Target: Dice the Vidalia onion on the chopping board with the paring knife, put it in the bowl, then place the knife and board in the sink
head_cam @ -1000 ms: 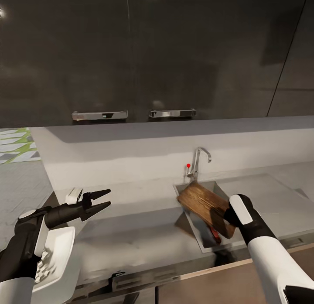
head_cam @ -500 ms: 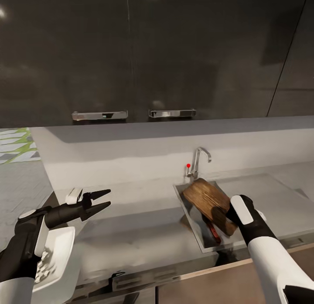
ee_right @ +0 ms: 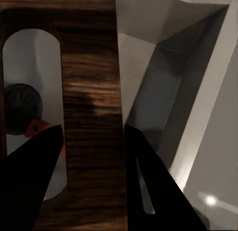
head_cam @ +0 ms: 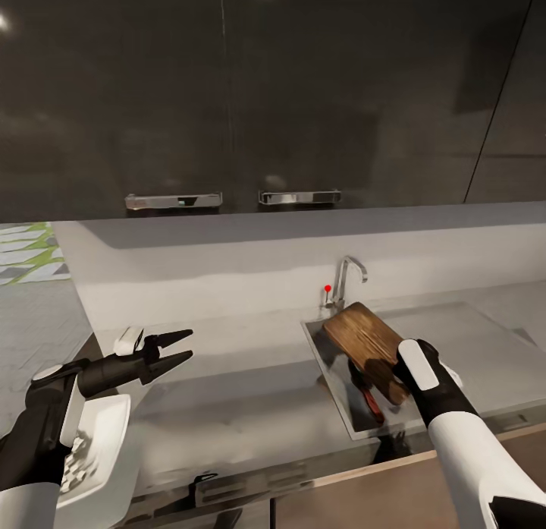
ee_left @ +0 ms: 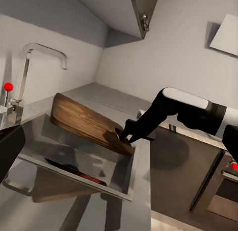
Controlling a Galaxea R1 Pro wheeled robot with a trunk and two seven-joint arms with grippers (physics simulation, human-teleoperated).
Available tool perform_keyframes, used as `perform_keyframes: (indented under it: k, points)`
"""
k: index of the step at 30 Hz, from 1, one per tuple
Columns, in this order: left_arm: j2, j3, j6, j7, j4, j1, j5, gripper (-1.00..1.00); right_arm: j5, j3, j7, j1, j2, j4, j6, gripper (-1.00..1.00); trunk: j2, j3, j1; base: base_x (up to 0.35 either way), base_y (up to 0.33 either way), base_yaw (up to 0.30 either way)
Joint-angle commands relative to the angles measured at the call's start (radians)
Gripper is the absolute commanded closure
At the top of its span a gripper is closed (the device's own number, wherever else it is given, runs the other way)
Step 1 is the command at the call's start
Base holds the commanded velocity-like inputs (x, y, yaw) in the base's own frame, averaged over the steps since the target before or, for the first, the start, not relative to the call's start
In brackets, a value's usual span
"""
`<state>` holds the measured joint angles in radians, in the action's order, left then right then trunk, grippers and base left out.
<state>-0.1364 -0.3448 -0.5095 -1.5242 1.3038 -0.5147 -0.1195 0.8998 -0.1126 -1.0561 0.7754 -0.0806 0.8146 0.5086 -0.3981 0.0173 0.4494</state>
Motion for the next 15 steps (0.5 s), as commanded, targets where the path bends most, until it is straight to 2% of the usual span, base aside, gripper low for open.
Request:
perform_keyframes:
  k: [1, 15]
  points:
    - [0.0, 0.0, -0.011, -0.004, 0.0, -0.001, 0.0, -1.0, 0.006, 0.0, -0.006, 0.001, 0.0, 0.001, 0.007, 1.0, -0.002, 0.002, 0.001, 0.0, 0.0, 0.0]
    - [0.0, 0.001, -0.011, -0.004, 0.001, -0.001, 0.0, -1.0, 0.117, 0.001, -0.012, 0.001, 0.006, 0.003, -0.025, 1.0, -0.002, 0.002, 0.001, 0.0, 0.0, 0.0]
